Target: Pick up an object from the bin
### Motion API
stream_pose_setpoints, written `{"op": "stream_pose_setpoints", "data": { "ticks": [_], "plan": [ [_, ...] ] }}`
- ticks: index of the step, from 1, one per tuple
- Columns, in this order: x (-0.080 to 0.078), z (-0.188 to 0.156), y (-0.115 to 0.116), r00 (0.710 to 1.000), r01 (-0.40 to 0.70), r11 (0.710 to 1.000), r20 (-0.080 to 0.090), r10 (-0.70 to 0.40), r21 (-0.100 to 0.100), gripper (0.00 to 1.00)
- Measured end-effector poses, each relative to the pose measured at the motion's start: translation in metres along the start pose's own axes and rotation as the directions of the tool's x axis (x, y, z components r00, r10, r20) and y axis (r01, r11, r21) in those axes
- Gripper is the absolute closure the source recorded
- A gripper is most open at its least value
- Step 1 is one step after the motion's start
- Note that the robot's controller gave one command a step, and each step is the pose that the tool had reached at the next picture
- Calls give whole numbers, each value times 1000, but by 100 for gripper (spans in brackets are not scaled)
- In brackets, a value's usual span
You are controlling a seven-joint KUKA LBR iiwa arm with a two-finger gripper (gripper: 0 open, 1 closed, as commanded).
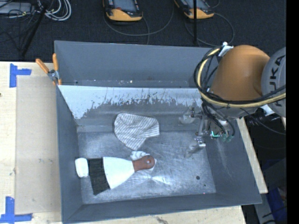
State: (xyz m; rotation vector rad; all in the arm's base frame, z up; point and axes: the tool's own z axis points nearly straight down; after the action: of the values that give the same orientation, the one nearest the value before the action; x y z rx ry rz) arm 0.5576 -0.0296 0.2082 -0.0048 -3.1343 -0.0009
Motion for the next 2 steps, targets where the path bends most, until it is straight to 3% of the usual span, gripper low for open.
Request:
{"op": "stream_pose_setpoints", "data": {
  "ticks": [1, 2],
  "plan": [
    [-1, -3, 0, 1000, 1, 1000, 6, -1, 0, 0],
    [7, 44, 13, 999, 35, 999, 14, -36, 2, 0]
  ]
}}
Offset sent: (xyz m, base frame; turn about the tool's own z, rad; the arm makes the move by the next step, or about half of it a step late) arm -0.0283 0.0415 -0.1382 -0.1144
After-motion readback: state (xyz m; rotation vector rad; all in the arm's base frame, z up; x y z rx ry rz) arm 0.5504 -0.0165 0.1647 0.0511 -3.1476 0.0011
